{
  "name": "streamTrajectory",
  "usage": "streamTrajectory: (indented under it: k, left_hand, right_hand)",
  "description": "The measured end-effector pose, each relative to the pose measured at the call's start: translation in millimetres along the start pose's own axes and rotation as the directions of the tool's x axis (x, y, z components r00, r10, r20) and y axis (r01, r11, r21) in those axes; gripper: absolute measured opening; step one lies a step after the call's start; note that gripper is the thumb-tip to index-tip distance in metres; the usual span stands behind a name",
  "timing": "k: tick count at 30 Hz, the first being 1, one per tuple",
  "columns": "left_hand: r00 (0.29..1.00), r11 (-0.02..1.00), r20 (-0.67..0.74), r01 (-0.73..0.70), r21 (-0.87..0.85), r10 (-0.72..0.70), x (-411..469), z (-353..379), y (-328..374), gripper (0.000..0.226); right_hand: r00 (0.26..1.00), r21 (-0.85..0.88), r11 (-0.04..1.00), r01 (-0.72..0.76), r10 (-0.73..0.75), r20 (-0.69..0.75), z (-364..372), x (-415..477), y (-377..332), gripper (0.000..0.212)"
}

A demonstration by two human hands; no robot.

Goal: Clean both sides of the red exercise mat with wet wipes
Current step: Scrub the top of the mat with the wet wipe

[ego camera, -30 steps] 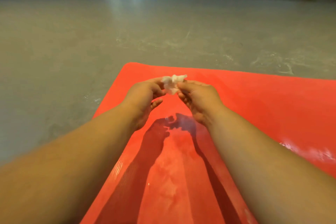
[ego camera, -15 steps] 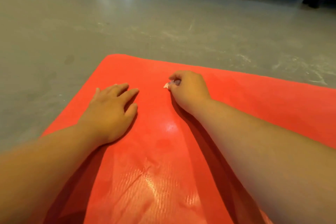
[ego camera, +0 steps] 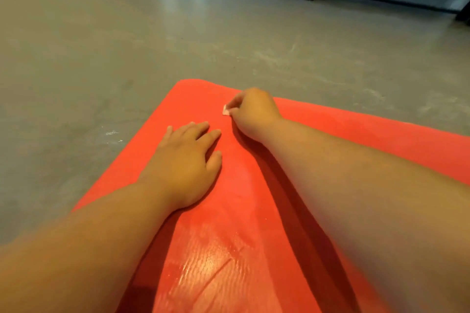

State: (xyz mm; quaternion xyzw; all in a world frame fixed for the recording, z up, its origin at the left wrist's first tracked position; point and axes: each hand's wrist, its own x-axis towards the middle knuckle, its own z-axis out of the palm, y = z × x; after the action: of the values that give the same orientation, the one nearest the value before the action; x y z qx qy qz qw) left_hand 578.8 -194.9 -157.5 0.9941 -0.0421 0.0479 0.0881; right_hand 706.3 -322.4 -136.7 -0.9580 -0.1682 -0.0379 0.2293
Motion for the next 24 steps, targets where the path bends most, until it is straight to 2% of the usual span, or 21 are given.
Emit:
streamTrajectory:
  k: [2,3,5,7,10,14,16,18,20,22,24]
  left_hand:
    - [1.000,1.000,0.007,0.001,-0.019,-0.001,0.8,1.7,-1.2,0.070]
    - [1.000,1.000,0.007,0.001,-0.014,0.000,0.6,1.9,-1.1,0.070]
    - [1.000,1.000,0.004,-0.006,0.014,0.006,1.0,3.6,0.0,0.072]
    - [1.000,1.000,0.005,0.001,0.030,-0.001,1.6,5.3,0.4,0.073]
    - [1.000,0.999,0.023,0.012,0.038,-0.013,2.6,4.5,3.3,0.074]
    - [1.000,0.999,0.024,0.010,0.040,-0.011,1.1,3.3,2.4,0.074]
    - [1.000,0.999,0.022,0.008,0.046,-0.009,0.0,3.3,1.9,0.078]
    - [1.000,0.999,0.020,0.006,0.046,-0.007,-0.8,2.9,0.9,0.083]
    - [1.000,0.999,0.030,0.006,0.038,-0.008,-1.0,2.0,2.1,0.079]
    - [0.999,0.999,0.045,0.002,0.038,-0.004,-0.7,2.3,3.3,0.074]
    - [0.999,0.999,0.043,0.006,0.040,-0.008,0.6,2.5,2.5,0.073]
  right_hand:
    - [0.999,-0.125,0.992,-0.030,0.024,-0.047,-8.1,1.7,15.2,0.023]
    - [0.991,-0.208,0.971,-0.113,0.095,-0.096,-15.5,3.6,35.6,0.025]
    - [0.927,-0.329,0.874,-0.357,0.287,-0.242,-33.6,3.2,81.3,0.027]
    - [0.867,-0.352,0.799,-0.487,0.395,-0.303,-41.4,0.1,103.6,0.027]
    - [0.901,-0.329,0.844,-0.423,0.356,-0.248,-30.2,8.2,84.4,0.028]
    - [0.985,-0.177,0.972,-0.154,0.137,-0.104,-5.4,18.5,29.4,0.029]
    - [1.000,-0.148,0.989,-0.024,0.021,-0.022,-1.7,16.5,15.6,0.028]
    - [1.000,-0.175,0.984,0.024,-0.022,0.010,-7.6,14.8,23.8,0.027]
    - [0.991,-0.271,0.956,-0.113,0.089,-0.099,-21.0,13.5,54.7,0.026]
    - [0.926,-0.319,0.881,-0.350,0.273,-0.261,-33.2,8.5,88.4,0.027]
    - [0.903,-0.326,0.852,-0.409,0.327,-0.277,-33.3,6.4,96.8,0.026]
